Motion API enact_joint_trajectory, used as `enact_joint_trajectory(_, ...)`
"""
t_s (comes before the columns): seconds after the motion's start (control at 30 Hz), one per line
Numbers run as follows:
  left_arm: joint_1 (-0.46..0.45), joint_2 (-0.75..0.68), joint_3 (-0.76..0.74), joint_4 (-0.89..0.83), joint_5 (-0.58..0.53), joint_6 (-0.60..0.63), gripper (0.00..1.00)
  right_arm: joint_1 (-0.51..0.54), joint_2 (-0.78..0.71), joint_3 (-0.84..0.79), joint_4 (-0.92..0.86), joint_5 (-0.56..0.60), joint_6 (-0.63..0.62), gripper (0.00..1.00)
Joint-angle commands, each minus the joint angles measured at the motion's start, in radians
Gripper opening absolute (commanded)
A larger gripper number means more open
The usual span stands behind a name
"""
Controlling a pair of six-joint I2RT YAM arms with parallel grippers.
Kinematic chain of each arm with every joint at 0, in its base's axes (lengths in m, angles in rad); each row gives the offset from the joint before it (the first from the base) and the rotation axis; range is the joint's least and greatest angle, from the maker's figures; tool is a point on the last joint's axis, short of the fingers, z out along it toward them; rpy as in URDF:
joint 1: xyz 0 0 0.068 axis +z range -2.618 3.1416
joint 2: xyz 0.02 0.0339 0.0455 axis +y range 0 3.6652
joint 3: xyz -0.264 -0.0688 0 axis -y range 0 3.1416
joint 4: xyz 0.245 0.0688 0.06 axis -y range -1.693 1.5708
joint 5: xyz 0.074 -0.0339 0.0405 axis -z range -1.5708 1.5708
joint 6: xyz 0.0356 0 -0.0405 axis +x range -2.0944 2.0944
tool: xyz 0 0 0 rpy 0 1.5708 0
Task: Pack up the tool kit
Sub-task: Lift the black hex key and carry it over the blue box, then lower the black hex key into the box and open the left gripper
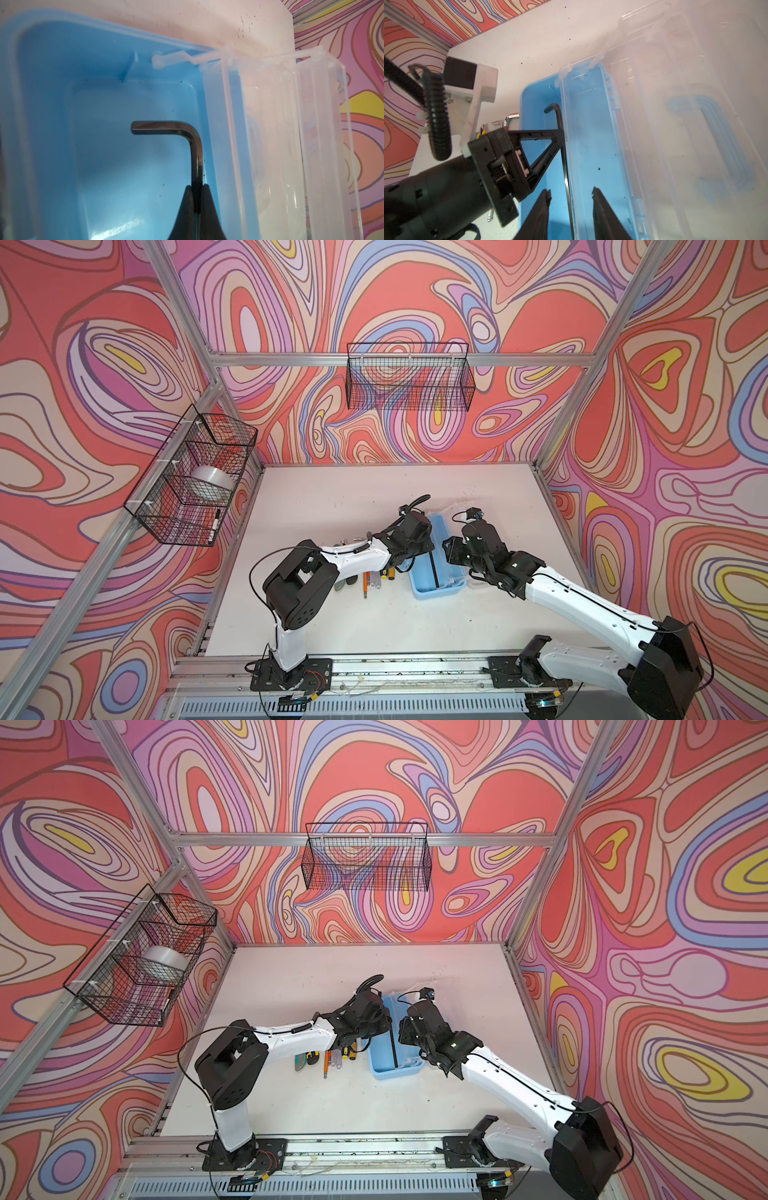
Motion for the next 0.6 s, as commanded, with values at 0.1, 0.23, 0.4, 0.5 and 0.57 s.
enact_joint_trajectory(0.1, 0.001, 0.064, 0.118, -0.09, -0.037, 0.05, 0.0, -0.007, -0.017, -0.026, -0.003, 0.022, -0.022, 0.36)
enact_joint_trajectory(0.23, 0.008, 0.095, 0.149, -0.108, -0.031, 0.074, 0.0, -0.01, -0.035, -0.044, -0.006, 0.026, -0.017, 0.36)
enact_joint_trajectory(0.4, 0.03, 0.132, 0.202, -0.164, 0.006, 0.116, 0.0, -0.012, -0.049, -0.052, -0.01, 0.025, -0.014, 0.36)
enact_joint_trajectory(0.5, 0.038, 0.142, 0.222, -0.192, 0.014, 0.142, 0.02, -0.013, -0.048, -0.051, -0.013, 0.024, -0.014, 0.37)
enact_joint_trajectory(0.57, 0.043, 0.146, 0.229, -0.203, 0.029, 0.148, 0.07, -0.012, -0.047, -0.052, -0.013, 0.025, -0.012, 0.37)
